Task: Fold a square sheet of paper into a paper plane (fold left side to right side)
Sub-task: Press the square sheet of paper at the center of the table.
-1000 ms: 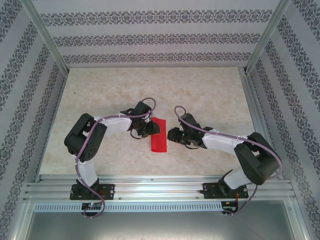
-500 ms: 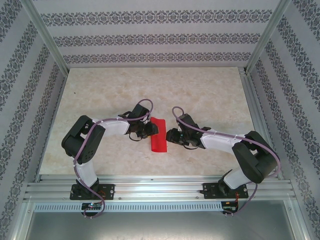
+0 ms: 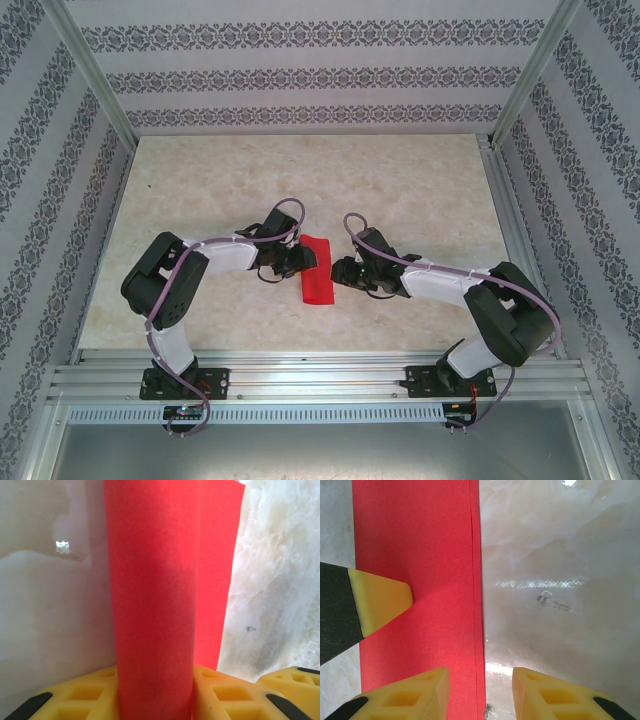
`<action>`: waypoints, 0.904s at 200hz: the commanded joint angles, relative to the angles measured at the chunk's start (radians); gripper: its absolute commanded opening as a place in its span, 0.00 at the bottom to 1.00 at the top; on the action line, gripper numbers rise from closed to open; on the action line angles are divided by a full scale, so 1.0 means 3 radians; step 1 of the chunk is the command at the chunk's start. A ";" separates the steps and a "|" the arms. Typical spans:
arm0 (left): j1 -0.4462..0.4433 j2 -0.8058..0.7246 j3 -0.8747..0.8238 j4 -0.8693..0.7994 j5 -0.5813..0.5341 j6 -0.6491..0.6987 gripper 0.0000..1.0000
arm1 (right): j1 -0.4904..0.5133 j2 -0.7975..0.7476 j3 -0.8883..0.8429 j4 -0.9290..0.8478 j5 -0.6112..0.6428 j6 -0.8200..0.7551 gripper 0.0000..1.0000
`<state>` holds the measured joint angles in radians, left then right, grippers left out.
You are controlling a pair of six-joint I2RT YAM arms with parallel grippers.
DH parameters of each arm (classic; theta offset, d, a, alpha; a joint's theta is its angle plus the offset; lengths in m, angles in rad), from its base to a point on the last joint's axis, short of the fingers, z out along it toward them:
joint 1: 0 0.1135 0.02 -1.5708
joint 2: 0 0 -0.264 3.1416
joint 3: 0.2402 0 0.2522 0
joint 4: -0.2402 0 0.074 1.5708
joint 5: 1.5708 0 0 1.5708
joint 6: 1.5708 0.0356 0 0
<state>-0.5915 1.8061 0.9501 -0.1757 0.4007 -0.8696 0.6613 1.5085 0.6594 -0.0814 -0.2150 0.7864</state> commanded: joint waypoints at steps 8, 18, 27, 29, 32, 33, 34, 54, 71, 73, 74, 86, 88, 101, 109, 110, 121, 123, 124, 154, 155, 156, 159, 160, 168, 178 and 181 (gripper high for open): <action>-0.0040 -0.0098 -0.0002 -0.0412 -0.0134 0.0044 0.36 | 0.0043 0.0012 0.0067 0.0090 -0.0003 0.0016 0.38; -0.0039 -0.0109 0.0023 -0.0444 -0.0135 0.0063 0.37 | 0.0044 0.0015 0.0063 0.0098 0.0000 0.0017 0.38; -0.0038 -0.0123 0.0037 -0.0469 -0.0143 0.0075 0.38 | 0.0047 0.0022 0.0065 0.0119 -0.0018 0.0016 0.38; -0.0039 -0.0124 0.0039 -0.0477 -0.0144 0.0073 0.38 | 0.0043 0.0019 0.0067 0.0126 -0.0019 0.0017 0.38; -0.0042 -0.0129 0.0044 -0.0482 -0.0151 0.0076 0.38 | 0.0047 0.0024 0.0063 0.0133 -0.0024 0.0014 0.38; -0.0040 -0.0129 0.0047 -0.0483 -0.0153 0.0076 0.38 | 0.0046 0.0026 0.0063 0.0136 -0.0024 0.0015 0.38; -0.0039 -0.0130 0.0048 -0.0485 -0.0154 0.0079 0.38 | 0.0046 0.0027 0.0065 0.0137 -0.0025 0.0016 0.38; -0.0042 -0.0125 0.0080 -0.0533 -0.0177 0.0102 0.38 | 0.0050 0.0028 0.0067 0.0186 -0.0060 0.0022 0.38; -0.0040 -0.0107 0.0079 -0.0517 -0.0172 0.0099 0.38 | 0.0055 0.0024 0.0072 0.0241 -0.0111 0.0019 0.37; -0.0038 -0.0105 0.0076 -0.0515 -0.0171 0.0097 0.38 | 0.0052 0.0024 0.0076 0.0247 -0.0119 0.0021 0.37; -0.0038 -0.0105 0.0075 -0.0512 -0.0170 0.0097 0.39 | 0.0051 0.0023 0.0077 0.0252 -0.0121 0.0022 0.36; -0.0039 -0.0101 0.0065 -0.0499 -0.0171 0.0082 0.39 | 0.0062 0.0026 0.0077 0.0306 -0.0166 0.0024 0.35; -0.0042 -0.0100 0.0065 -0.0496 -0.0170 0.0085 0.39 | 0.0069 0.0031 0.0077 0.0316 -0.0174 0.0027 0.35; -0.0041 -0.0099 0.0072 -0.0484 -0.0165 0.0079 0.39 | 0.0088 0.0053 0.0083 0.0414 -0.0246 0.0062 0.34; -0.0041 -0.0097 0.0078 -0.0483 -0.0165 0.0081 0.39 | 0.0104 0.0084 0.0085 0.0504 -0.0294 0.0086 0.33; -0.0039 -0.0096 0.0077 -0.0481 -0.0165 0.0081 0.40 | 0.0104 0.0084 0.0085 0.0504 -0.0294 0.0086 0.33; -0.0040 -0.0089 0.0087 -0.0483 -0.0165 0.0081 0.40 | 0.0128 0.0143 0.0105 0.0584 -0.0344 0.0128 0.31; -0.0040 -0.0089 0.0087 -0.0477 -0.0166 0.0081 0.40 | 0.0131 0.0159 0.0110 0.0596 -0.0353 0.0133 0.30; -0.0039 -0.0089 0.0089 -0.0477 -0.0168 0.0081 0.40 | 0.0132 0.0168 0.0114 0.0603 -0.0358 0.0134 0.30; -0.0038 -0.0078 0.0103 -0.0483 -0.0157 0.0088 0.41 | 0.0203 0.0375 0.0204 0.0692 -0.0419 0.0197 0.26; -0.0041 -0.0076 0.0107 -0.0483 -0.0156 0.0090 0.41 | 0.0203 0.0381 0.0205 0.0696 -0.0421 0.0201 0.26; -0.0039 -0.0075 0.0109 -0.0483 -0.0158 0.0088 0.41 | 0.0206 0.0389 0.0205 0.0699 -0.0423 0.0201 0.26; -0.0041 -0.0075 0.0108 -0.0483 -0.0154 0.0088 0.41 | 0.0209 0.0410 0.0210 0.0705 -0.0424 0.0206 0.26; -0.0040 -0.0074 0.0107 -0.0483 -0.0155 0.0090 0.41 | 0.0209 0.0414 0.0210 0.0706 -0.0424 0.0209 0.25; -0.0038 -0.0074 0.0107 -0.0483 -0.0162 0.0094 0.42 | 0.0214 0.0446 0.0220 0.0709 -0.0416 0.0221 0.25; -0.0039 -0.0076 0.0108 -0.0488 -0.0155 0.0100 0.42 | 0.0214 0.0470 0.0221 0.0702 -0.0391 0.0224 0.24; -0.0039 -0.0080 0.0107 -0.0488 -0.0156 0.0101 0.42 | 0.0217 0.0476 0.0221 0.0697 -0.0384 0.0224 0.24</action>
<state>-0.5919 1.7874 0.9691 -0.2646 0.3790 -0.8616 0.7139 1.6295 0.7002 0.0872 -0.3202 0.8356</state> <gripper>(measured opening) 0.418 0.245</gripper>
